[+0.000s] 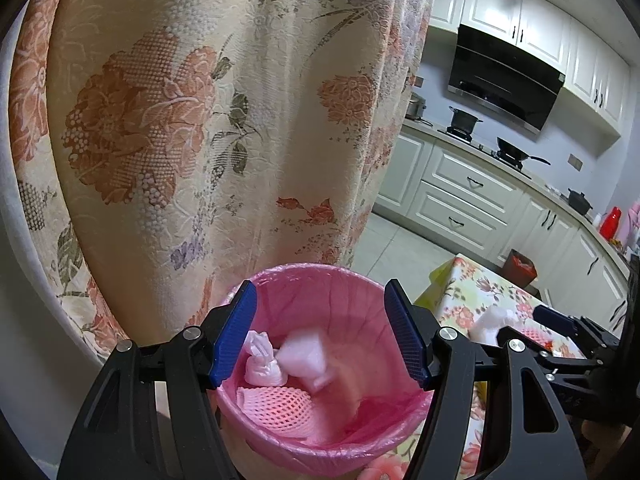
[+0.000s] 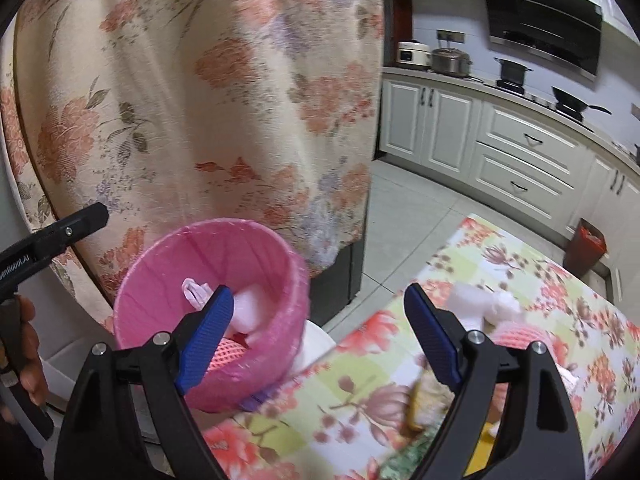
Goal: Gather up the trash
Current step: 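Move both tools back over the remaining trash pile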
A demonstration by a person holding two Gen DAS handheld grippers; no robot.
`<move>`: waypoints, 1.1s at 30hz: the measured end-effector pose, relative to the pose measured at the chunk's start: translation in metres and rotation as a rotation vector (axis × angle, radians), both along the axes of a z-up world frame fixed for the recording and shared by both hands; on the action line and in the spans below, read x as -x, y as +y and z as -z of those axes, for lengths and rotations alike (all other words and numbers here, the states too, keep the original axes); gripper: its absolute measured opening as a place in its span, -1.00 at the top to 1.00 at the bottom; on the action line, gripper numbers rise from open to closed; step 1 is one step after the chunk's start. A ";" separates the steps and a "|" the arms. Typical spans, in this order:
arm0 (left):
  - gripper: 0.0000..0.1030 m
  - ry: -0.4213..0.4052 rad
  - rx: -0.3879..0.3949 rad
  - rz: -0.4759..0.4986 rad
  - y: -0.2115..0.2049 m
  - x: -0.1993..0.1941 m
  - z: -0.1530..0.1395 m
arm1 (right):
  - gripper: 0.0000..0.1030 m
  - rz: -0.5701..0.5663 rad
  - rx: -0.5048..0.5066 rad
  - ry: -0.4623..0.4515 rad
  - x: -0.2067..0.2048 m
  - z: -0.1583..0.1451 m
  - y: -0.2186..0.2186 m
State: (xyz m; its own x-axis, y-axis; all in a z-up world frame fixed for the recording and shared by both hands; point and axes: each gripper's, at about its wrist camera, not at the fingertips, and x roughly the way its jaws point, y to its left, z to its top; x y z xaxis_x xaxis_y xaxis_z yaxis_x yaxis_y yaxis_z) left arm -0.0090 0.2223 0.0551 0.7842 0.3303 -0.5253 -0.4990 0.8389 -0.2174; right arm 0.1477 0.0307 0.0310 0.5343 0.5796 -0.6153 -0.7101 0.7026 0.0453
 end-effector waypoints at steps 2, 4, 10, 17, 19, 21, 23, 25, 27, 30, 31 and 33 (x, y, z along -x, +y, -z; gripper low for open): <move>-0.20 0.002 -0.001 0.007 -0.004 0.000 0.000 | -0.64 0.022 -0.002 0.002 -0.002 0.001 -0.012; -0.20 0.004 -0.002 0.014 -0.007 -0.001 0.000 | -0.64 0.050 -0.002 0.000 -0.002 0.002 -0.027; -0.20 0.010 -0.006 0.046 -0.023 -0.006 -0.002 | -0.64 0.121 -0.003 0.006 -0.004 0.007 -0.070; -0.20 0.018 -0.013 0.100 -0.051 -0.018 -0.003 | -0.64 0.210 0.001 0.020 -0.006 0.018 -0.123; -0.20 0.022 -0.012 0.116 -0.059 -0.023 -0.003 | -0.64 0.232 0.001 0.028 -0.006 0.022 -0.138; -0.20 0.027 -0.012 0.140 -0.069 -0.027 -0.002 | -0.64 0.253 0.005 0.033 -0.006 0.025 -0.152; -0.20 0.033 -0.012 0.160 -0.079 -0.032 0.001 | -0.64 0.273 0.005 0.038 -0.007 0.028 -0.164; -0.20 0.037 -0.010 0.181 -0.088 -0.037 0.002 | -0.65 0.293 0.006 0.043 -0.007 0.031 -0.177; -0.20 0.045 -0.008 0.207 -0.099 -0.043 0.005 | -0.65 0.316 0.009 0.049 -0.006 0.036 -0.191; -0.20 0.056 -0.003 0.239 -0.113 -0.050 0.010 | -0.65 0.344 0.009 0.064 -0.007 0.043 -0.208; -0.20 0.059 -0.003 0.247 -0.117 -0.052 0.011 | -0.65 0.350 0.010 0.066 -0.007 0.045 -0.212; -0.20 0.068 -0.006 0.268 -0.127 -0.057 0.014 | -0.65 0.368 0.011 0.073 -0.007 0.049 -0.224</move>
State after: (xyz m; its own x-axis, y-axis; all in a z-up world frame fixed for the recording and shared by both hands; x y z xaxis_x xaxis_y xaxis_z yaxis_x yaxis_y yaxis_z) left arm 0.0481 0.0956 0.0413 0.8071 0.1189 -0.5784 -0.2725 0.9440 -0.1861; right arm 0.1547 -0.1931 -0.0183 0.6598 0.3503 -0.6648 -0.4052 0.9109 0.0778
